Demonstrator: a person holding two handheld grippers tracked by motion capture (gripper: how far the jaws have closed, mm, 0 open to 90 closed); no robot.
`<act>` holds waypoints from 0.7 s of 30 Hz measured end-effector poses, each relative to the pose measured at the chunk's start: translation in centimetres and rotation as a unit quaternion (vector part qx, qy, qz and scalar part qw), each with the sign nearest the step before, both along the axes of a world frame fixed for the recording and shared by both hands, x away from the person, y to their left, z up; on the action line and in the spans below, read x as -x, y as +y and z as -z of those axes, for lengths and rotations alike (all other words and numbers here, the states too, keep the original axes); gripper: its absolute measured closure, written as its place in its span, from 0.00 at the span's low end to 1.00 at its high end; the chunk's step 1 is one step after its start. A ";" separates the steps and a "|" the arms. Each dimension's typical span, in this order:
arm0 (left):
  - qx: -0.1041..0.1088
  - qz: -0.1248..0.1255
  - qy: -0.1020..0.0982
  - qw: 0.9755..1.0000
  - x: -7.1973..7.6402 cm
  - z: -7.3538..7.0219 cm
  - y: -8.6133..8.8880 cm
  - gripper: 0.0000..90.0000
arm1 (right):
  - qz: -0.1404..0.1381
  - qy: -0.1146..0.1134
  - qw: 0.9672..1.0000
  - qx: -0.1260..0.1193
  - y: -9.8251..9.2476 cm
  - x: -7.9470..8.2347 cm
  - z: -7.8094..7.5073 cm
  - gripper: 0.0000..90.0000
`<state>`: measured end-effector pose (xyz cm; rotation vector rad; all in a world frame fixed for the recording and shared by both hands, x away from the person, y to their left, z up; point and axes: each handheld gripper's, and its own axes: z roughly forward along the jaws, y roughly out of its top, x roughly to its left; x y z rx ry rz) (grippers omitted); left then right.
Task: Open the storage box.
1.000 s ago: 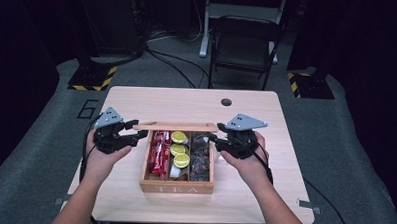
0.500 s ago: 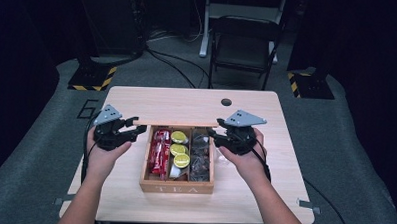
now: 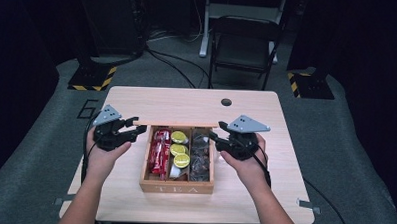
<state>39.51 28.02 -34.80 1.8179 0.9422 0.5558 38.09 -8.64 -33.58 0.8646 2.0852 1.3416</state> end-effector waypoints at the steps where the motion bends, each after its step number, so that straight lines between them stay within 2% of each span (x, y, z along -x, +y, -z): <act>1: 0.000 0.000 0.000 1.000 0.0 0.0 0.0 0.61 | 0.001 0.001 1.000 -0.001 -0.1 0.3 0.1 0.58; 5: 0.000 0.000 -0.003 1.000 0.1 0.1 0.0 0.61 | 0.005 0.004 1.000 -0.012 -0.5 1.0 0.7 0.58; 7: -0.001 -0.001 -0.003 1.000 0.2 0.2 0.0 0.61 | 0.004 0.007 1.000 -0.027 -0.8 1.8 1.2 0.58; 13: -0.002 0.000 -0.003 1.000 0.3 0.3 0.0 0.61 | 0.005 0.015 1.000 -0.018 -1.1 2.4 2.8 0.58; 15: -0.001 0.000 -0.003 1.000 0.3 0.3 0.0 0.61 | 0.002 0.016 0.999 -0.029 -1.3 2.6 4.1 0.58; 18: -0.002 0.001 -0.005 1.000 0.4 0.4 0.0 0.61 | -0.003 0.024 1.000 -0.011 -1.1 2.6 5.2 0.58; 21: -0.003 0.002 -0.005 1.000 0.4 0.4 0.0 0.61 | -0.011 0.017 1.000 -0.011 -1.0 2.7 5.7 0.58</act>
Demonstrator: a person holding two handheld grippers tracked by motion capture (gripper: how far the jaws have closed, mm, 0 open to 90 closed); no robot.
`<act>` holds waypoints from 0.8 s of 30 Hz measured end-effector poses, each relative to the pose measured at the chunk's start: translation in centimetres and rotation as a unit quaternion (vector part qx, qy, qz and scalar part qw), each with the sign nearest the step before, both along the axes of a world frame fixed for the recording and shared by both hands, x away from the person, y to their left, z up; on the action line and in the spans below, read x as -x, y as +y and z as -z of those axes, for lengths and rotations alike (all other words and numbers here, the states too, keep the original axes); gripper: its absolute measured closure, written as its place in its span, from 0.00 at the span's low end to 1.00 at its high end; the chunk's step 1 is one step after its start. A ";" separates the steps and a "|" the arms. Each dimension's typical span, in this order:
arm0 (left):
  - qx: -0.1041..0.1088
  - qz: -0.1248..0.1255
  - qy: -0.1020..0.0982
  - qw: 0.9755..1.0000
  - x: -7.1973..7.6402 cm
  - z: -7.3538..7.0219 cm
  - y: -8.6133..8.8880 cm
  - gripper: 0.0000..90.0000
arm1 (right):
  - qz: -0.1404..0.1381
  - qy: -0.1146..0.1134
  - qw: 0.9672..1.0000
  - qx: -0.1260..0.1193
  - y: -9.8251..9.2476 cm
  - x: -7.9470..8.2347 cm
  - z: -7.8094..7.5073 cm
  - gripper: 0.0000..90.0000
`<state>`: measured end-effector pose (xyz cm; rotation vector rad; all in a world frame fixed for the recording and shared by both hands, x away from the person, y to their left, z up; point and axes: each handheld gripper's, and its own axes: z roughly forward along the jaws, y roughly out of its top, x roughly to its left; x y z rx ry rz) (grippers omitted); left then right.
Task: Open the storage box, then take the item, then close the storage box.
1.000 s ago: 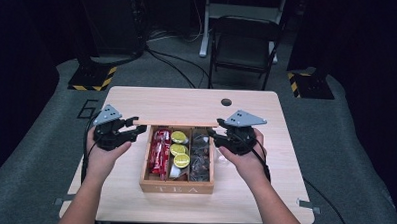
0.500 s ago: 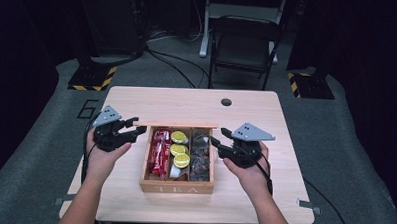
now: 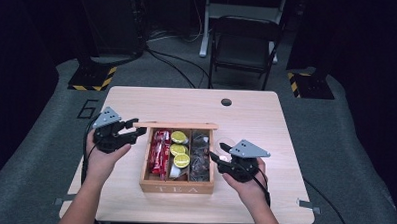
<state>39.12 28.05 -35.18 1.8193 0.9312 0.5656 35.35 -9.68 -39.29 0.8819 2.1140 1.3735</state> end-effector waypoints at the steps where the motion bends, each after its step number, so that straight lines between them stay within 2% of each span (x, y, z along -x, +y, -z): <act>1: 0.001 -0.001 -0.001 1.000 0.0 0.0 0.0 0.61 | 0.000 0.001 1.000 0.004 0.0 0.0 0.2 0.58; 3: 0.000 0.000 0.001 1.000 0.1 0.1 0.0 0.61 | -0.002 0.007 1.000 0.006 0.0 -0.2 0.6 0.58; 6: 0.000 0.000 0.000 1.000 0.2 0.1 0.0 0.61 | 0.003 0.021 1.000 -0.008 0.1 -0.4 1.2 0.58; 10: 0.001 0.000 0.001 1.000 0.1 0.1 0.0 0.61 | 0.002 0.024 1.000 -0.012 0.1 -0.5 1.5 0.58; 24: 0.001 0.001 0.001 1.000 0.1 0.1 0.0 0.61 | -0.012 0.034 0.999 0.009 1.1 -0.5 3.0 0.57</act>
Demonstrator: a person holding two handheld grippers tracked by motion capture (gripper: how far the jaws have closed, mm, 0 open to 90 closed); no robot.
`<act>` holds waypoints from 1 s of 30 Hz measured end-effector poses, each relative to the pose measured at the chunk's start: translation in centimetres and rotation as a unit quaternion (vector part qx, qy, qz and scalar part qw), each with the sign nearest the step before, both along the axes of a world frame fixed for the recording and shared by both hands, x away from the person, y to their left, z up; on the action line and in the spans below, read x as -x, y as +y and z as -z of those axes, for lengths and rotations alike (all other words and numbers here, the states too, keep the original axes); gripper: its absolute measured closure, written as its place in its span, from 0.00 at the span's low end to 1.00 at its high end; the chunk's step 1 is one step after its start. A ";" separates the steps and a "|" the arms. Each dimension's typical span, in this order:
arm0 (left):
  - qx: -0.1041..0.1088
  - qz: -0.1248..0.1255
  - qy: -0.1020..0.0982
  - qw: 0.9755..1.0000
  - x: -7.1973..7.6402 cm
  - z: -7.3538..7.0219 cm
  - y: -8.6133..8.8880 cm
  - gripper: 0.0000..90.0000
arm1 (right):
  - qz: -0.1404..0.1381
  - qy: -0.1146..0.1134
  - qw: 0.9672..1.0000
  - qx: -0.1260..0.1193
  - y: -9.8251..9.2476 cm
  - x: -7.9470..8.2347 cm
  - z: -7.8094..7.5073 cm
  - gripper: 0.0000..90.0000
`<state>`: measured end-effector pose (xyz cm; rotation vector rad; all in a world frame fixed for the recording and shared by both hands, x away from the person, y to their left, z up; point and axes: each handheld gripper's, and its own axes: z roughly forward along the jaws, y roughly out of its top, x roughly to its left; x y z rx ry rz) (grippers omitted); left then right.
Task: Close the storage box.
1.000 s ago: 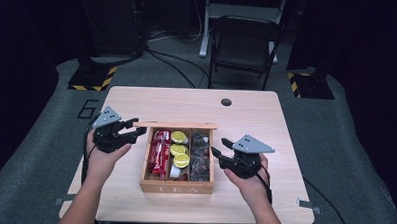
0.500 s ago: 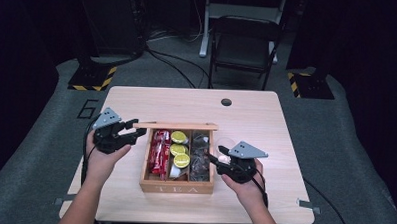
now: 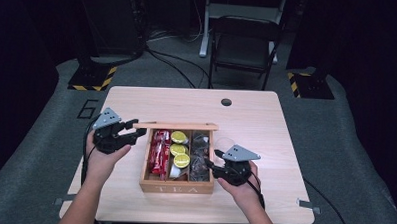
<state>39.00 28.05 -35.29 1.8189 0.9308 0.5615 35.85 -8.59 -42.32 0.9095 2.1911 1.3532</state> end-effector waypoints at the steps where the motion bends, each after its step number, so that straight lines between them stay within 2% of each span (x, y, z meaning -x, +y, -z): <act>1: -0.002 0.002 0.001 1.000 0.0 0.0 0.0 0.61 | -0.002 -0.003 1.000 0.005 0.0 0.0 0.1 0.57; 9: -0.002 0.001 0.000 1.000 0.1 0.1 0.0 0.61 | -0.008 0.009 1.000 0.009 0.4 -0.2 0.7 0.56; 14: 0.000 0.000 -0.001 1.000 0.1 0.1 0.0 0.61 | -0.014 0.004 1.000 0.012 0.5 -0.3 0.8 0.56; 30: -0.003 0.002 0.001 1.000 0.2 0.1 0.0 0.61 | -0.032 0.029 0.999 0.028 2.0 -0.1 2.2 0.56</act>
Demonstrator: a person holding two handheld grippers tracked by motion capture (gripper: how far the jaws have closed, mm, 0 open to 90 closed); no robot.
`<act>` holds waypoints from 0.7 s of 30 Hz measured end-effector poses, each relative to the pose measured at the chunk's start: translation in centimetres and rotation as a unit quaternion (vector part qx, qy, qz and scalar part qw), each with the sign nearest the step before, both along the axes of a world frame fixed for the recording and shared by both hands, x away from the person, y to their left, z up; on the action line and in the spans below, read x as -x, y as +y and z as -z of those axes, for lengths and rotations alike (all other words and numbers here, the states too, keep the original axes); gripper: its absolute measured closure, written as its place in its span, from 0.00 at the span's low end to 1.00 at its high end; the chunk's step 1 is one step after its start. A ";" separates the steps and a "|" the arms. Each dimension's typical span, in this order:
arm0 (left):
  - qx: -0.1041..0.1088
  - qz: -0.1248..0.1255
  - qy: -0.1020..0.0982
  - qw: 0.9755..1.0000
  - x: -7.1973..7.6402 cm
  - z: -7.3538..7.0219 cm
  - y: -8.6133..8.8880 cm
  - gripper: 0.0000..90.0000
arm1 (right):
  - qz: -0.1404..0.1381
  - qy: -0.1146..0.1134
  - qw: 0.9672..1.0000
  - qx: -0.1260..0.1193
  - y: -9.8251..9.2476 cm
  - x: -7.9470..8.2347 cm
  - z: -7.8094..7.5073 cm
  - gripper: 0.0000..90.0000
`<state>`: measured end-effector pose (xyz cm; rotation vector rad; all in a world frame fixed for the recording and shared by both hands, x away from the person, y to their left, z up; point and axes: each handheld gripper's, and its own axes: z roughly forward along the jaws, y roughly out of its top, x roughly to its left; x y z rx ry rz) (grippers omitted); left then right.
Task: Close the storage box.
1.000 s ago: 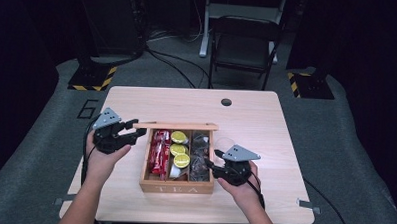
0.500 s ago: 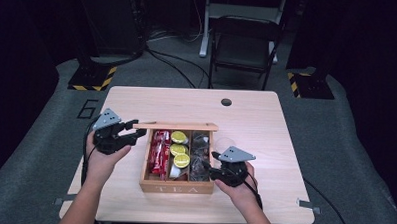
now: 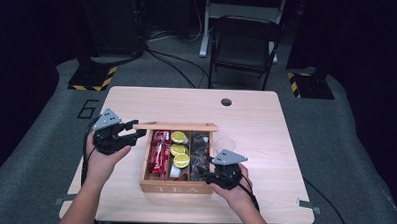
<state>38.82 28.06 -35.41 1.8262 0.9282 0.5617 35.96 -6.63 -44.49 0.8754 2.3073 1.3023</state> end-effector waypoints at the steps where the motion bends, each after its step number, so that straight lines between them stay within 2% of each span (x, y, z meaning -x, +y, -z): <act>1: 0.000 0.000 0.000 1.000 0.0 0.0 0.0 0.61 | -0.002 0.003 1.000 0.000 0.1 0.0 0.1 0.55; 7: -0.001 0.001 0.000 1.000 0.0 0.0 0.0 0.61 | -0.019 0.014 1.000 0.006 0.5 -0.3 0.7 0.55; 13: 0.001 -0.001 0.000 1.000 0.0 0.0 0.0 0.61 | -0.016 0.031 0.999 0.006 0.9 -0.6 1.5 0.56; 20: -0.001 -0.001 0.000 1.000 0.2 0.1 0.0 0.61 | -0.025 0.032 0.999 0.020 1.3 -1.0 2.0 0.56; 21: -0.001 -0.001 0.000 1.000 0.2 0.2 0.0 0.61 | -0.020 0.042 0.999 0.018 1.5 -1.0 2.2 0.56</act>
